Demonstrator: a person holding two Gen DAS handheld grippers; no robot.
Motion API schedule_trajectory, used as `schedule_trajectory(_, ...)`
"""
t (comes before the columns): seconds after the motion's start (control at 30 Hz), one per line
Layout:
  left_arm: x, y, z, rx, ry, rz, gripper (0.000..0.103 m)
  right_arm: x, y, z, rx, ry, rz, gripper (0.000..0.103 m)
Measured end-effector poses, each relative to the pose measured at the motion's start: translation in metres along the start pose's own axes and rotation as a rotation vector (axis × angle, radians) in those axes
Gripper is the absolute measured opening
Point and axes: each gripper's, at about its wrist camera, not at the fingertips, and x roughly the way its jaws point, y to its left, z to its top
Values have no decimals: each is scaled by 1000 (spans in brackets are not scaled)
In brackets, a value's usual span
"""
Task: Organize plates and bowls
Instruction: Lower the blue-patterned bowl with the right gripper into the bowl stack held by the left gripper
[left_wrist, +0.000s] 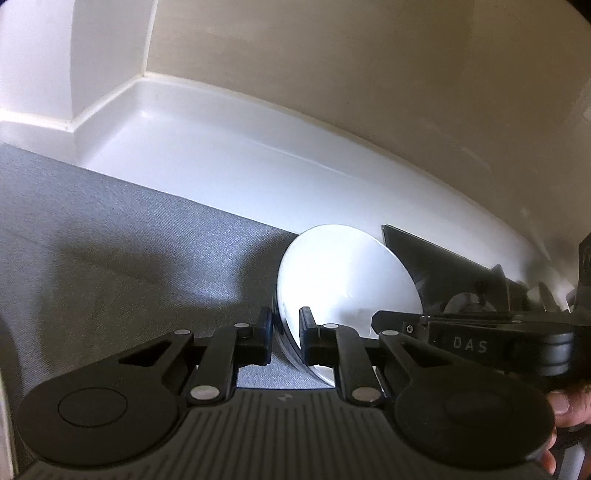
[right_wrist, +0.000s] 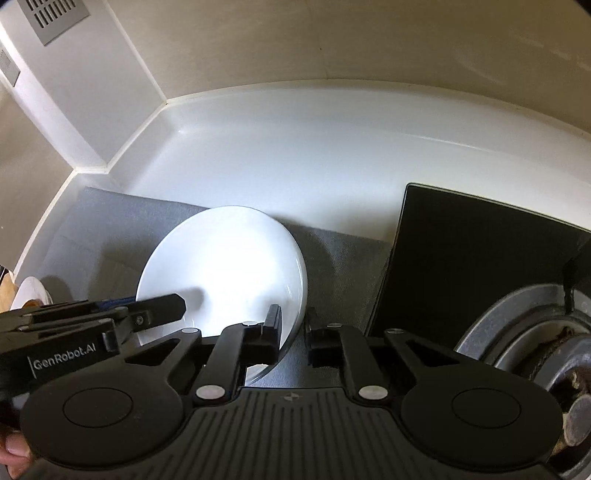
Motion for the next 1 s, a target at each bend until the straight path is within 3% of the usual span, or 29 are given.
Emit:
schedule_trajectory(0.23,-65,-5,-10,2,-108,6,15,-33,17,-9,11,-73,21,12)
schedule_trajectory(0.47,-147,-1,-33,4,-167,54,15,-88,63,-22,-32,-111,80,12)
schedule_trajectory(0.7,-199,15,-72,-44,-157,75,15,-113,104,-49,-83,-65,126,12)
schedule_trajectory(1.0,-215,33,-116,-85,-101,76,15,-120,132,-92,-146,1,136,12)
